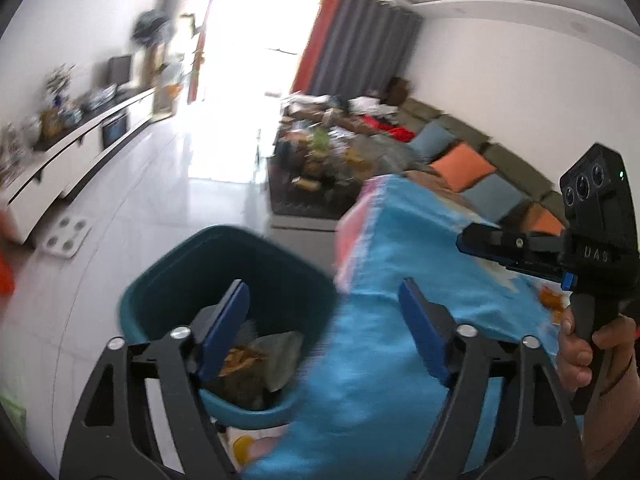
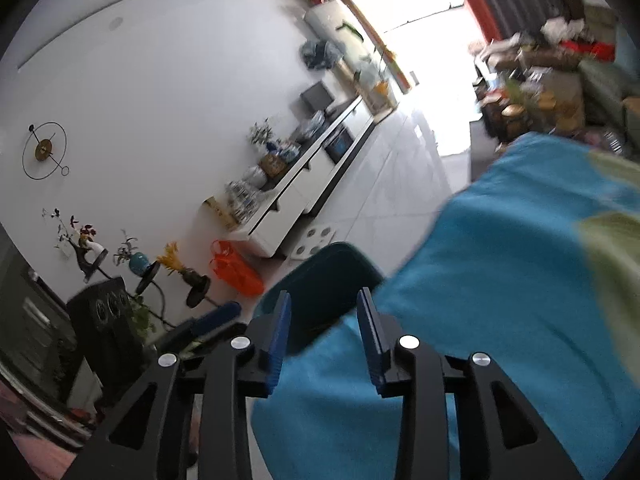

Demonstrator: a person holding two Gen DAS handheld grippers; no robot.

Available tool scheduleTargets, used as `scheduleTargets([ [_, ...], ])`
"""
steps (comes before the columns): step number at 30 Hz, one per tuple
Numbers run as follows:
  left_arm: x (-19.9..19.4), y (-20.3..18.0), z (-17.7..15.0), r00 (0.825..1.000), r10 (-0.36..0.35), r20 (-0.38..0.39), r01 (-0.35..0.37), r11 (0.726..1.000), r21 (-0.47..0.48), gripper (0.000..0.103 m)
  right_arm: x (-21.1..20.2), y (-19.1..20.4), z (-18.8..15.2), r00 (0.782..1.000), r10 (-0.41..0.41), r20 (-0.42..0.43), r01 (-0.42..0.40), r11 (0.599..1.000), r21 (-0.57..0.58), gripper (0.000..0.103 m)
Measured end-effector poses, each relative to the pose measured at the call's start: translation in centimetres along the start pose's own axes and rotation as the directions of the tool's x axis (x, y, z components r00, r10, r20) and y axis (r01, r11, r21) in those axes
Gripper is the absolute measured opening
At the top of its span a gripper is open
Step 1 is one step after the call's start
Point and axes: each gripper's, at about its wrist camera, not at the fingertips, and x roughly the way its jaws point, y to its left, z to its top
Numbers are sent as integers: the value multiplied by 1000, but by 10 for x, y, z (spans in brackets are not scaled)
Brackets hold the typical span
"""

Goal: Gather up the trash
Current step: 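Move both tools back over the bed toward the orange peel and foam net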

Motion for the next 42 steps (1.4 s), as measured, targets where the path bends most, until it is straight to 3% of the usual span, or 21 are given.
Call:
scheduleTargets([
  [3,7,-36,-5,993,-114,-27,115,993,38,87,-46,-15,-16,993,-99,67,100,995,-12,41],
  [7,30,-93,-18,979,-182,-96,195,969,152,87,-99,-42,-44,963,-236,128,231,972,46,42],
  [12,57,-151,-24,952,-259,-163,292,929,228,87,-162,-82,-72,896,-403,188,376,912,163,42],
  [16,79,-193,-25,929,-302,-212,352,898,264,85,-197,-113,-88,855,-473,212,417,871,259,42],
  [20,100,-234,-31,908,-319,-271,394,868,301,81,-211,-136,-91,838,-501,217,435,852,289,42],
  [25,124,-273,-39,880,-322,-350,438,835,333,77,-202,-149,-77,835,-511,205,457,851,260,49],
  [27,131,-285,-39,875,-316,-367,442,830,340,76,-198,-151,-68,833,-518,196,476,851,223,59],
  [32,144,-295,-38,866,-316,-388,450,832,326,75,-187,-161,-59,833,-528,168,499,847,184,60],
  [34,148,-296,-38,864,-313,-395,449,834,321,75,-187,-170,-58,840,-520,153,491,850,192,50],
  [36,149,-295,-36,861,-312,-402,451,834,318,75,-187,-176,-58,851,-507,139,476,855,204,29],
  [38,153,-297,-36,856,-312,-412,455,833,315,75,-190,-183,-60,861,-490,135,456,862,222,17],
  [39,154,-298,-36,854,-314,-416,458,832,314,75,-192,-186,-60,864,-486,133,450,862,232,13],
  [42,160,-304,-35,845,-321,-428,471,826,311,72,-200,-188,-63,868,-476,141,435,865,249,12],
])
